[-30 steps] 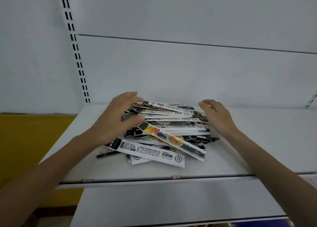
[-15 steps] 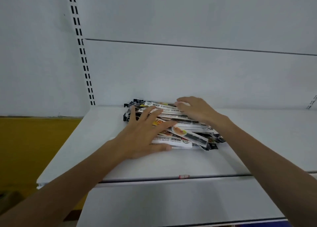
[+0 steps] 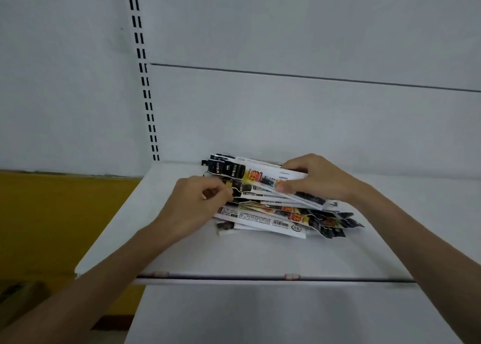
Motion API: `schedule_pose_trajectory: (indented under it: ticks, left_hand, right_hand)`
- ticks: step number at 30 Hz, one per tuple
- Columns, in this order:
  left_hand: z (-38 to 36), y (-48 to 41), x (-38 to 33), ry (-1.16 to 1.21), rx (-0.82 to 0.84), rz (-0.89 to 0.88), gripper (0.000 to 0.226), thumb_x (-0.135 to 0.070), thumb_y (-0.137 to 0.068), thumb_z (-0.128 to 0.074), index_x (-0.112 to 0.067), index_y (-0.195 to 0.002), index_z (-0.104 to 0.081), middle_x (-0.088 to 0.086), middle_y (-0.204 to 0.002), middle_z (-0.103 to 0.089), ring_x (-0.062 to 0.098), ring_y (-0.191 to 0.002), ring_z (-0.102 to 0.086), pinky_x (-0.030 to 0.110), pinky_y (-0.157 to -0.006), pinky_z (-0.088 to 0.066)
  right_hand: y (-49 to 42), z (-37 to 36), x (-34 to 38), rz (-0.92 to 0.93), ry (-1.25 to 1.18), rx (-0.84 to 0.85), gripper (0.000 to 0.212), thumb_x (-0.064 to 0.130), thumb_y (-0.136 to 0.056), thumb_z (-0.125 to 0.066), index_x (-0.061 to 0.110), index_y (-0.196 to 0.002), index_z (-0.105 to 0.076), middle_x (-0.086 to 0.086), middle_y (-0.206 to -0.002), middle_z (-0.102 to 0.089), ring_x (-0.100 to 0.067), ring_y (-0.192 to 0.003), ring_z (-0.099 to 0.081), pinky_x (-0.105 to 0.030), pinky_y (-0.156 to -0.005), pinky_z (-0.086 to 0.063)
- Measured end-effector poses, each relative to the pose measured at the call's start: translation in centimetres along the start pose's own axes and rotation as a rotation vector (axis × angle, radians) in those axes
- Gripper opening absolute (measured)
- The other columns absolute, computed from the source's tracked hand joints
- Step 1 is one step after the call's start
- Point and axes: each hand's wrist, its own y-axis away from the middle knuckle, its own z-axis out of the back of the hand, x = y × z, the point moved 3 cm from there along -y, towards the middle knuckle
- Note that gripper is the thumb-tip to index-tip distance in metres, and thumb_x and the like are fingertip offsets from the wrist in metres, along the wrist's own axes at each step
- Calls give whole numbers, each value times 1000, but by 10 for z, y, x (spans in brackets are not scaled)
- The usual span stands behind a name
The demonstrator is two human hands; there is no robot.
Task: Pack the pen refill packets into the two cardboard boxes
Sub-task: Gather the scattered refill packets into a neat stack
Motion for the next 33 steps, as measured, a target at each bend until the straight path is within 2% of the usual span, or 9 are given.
schedule_pose_trajectory:
  ticks: [6, 8, 11, 14, 17, 20, 25, 29, 33]
  left_hand:
    - [-12, -8, -19, 207, 4, 108, 24, -37, -91, -46, -23, -99, -65, -11, -90, -66, -3, -83, -59, 7, -70, -42]
    - [-13, -14, -21, 305, -25, 158, 20, -37, -92, -45, -25, -92, -62, -10, -88, -65, 2, -84, -60, 12, -70, -44]
    - [-10, -17, -18, 501, -99, 232, 16, -28, -92, -50, -20, -86, -63, -7, -79, -66, 7, -75, -63, 15, -65, -46]
    - [-12, -16, -14, 635, -109, 285, 18, -22, -92, -50, -15, -98, -65, 3, -89, -70, 16, -86, -67, 32, -80, -53]
    - [-16, -17, -18, 802, -91, 338, 20, -19, -91, -51, -9, -102, -65, 12, -96, -70, 25, -89, -67, 39, -81, -54]
    - [-18, -21, -19, 813, -110, 345, 18, -14, -91, -52, -9, -105, -62, 13, -97, -69, 25, -87, -67, 39, -74, -56]
    - [-4, -22, -5, 839, -146, 385, 15, -11, -90, -51, -12, -98, -64, 8, -91, -70, 16, -79, -68, 31, -68, -55]
    - [6, -22, 7, 845, -183, 458, 17, -11, -92, -49, -16, -95, -65, 6, -92, -70, 19, -81, -67, 39, -74, -56]
    - [7, -21, 12, 753, -222, 472, 21, -10, -92, -48, -20, -98, -65, 8, -93, -70, 20, -77, -62, 36, -71, -52]
  right_hand:
    - [-7, -18, 30, 120, -295, 23, 15, 23, -88, -62, 13, -96, -69, -5, -86, -69, -10, -77, -64, -24, -72, -50]
    - [-6, -27, 40, 160, -371, 53, 15, 19, -91, -56, 11, -97, -68, -10, -88, -69, -12, -80, -64, -25, -77, -51]
    - [-5, -32, 47, 160, -421, 62, 28, 19, -94, -51, 28, -74, -68, 9, -69, -64, -6, -71, -60, -18, -70, -46]
    - [-6, -35, 51, 168, -275, -34, 23, 28, -91, -56, 27, -74, -71, 3, -72, -68, -17, -71, -63, -31, -69, -48]
    - [-7, -36, 57, 179, -144, -208, 10, 27, -80, -69, 24, -72, -66, 4, -64, -63, -5, -55, -55, -13, -51, -39]
    - [-7, -39, 62, 189, -93, -216, 12, 27, -75, -73, 18, -75, -65, 7, -61, -58, -1, -50, -47, -10, -46, -35]
    - [-10, -12, 36, 77, -158, -196, 25, 44, -84, -59, 22, -78, -67, 9, -74, -66, 1, -62, -59, -9, -54, -40]
    - [-22, -9, 3, -17, 234, -65, 40, 40, -82, -66, 21, -116, -61, 4, -111, -61, -11, -98, -56, -24, -83, -45]
    - [-27, -14, 6, 47, 335, -84, 25, 32, -86, -63, 19, -107, -68, 2, -105, -66, -12, -92, -58, -31, -85, -48]
